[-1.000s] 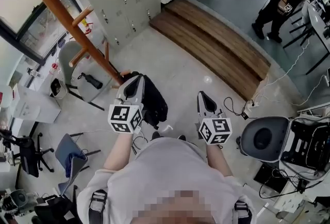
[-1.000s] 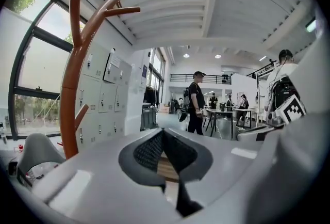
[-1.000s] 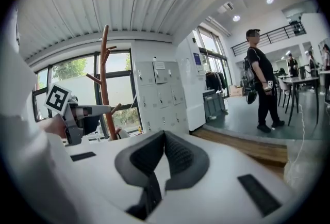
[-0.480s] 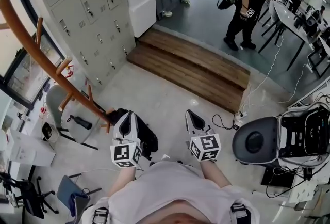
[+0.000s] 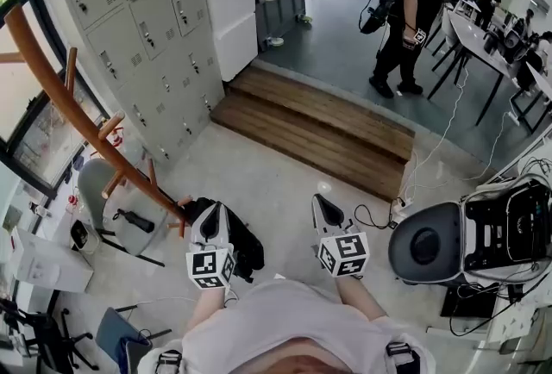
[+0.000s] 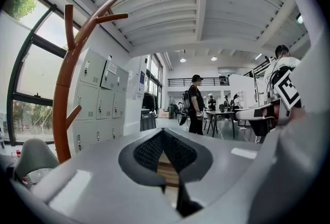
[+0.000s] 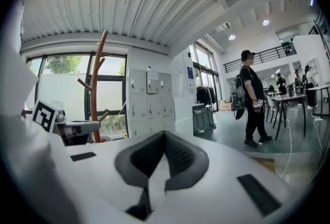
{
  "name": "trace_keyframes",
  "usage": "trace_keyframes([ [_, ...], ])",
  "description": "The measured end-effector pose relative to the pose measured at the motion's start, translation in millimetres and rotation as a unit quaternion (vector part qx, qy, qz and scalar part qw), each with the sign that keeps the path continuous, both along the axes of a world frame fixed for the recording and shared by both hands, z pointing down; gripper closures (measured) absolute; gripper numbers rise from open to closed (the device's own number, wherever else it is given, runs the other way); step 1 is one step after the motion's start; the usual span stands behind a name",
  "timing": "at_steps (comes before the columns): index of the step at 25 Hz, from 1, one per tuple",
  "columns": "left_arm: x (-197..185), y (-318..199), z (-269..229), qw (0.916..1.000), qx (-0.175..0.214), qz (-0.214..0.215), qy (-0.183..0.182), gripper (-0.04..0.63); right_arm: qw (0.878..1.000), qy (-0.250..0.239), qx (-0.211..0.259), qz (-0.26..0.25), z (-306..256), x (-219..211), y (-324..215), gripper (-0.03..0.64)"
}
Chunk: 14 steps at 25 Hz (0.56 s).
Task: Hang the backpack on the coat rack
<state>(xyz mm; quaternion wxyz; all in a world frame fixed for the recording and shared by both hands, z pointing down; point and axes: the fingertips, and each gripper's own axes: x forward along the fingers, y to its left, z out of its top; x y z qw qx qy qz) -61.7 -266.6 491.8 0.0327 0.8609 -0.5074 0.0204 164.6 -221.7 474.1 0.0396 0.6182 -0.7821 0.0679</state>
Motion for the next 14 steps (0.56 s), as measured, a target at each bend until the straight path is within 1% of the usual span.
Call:
trace_keyframes([
  [3, -4, -2, 0, 1.0, -0.006, -0.001, 0.005, 0.584, 1.0, -0.002, 0.0, 0.001, -1, 1, 2, 0.607],
  [8, -9, 2, 4, 1.0, -0.008, -0.001, 0.001, 0.584, 1.0, -0.002, -0.002, -0.001, 2, -2, 8, 0.607],
  [14, -12, 10, 6, 0.9999, -0.005, -0.007, 0.012, 0.584, 1.0, -0.002, -0.002, -0.001, 7, -3, 14, 0.607],
])
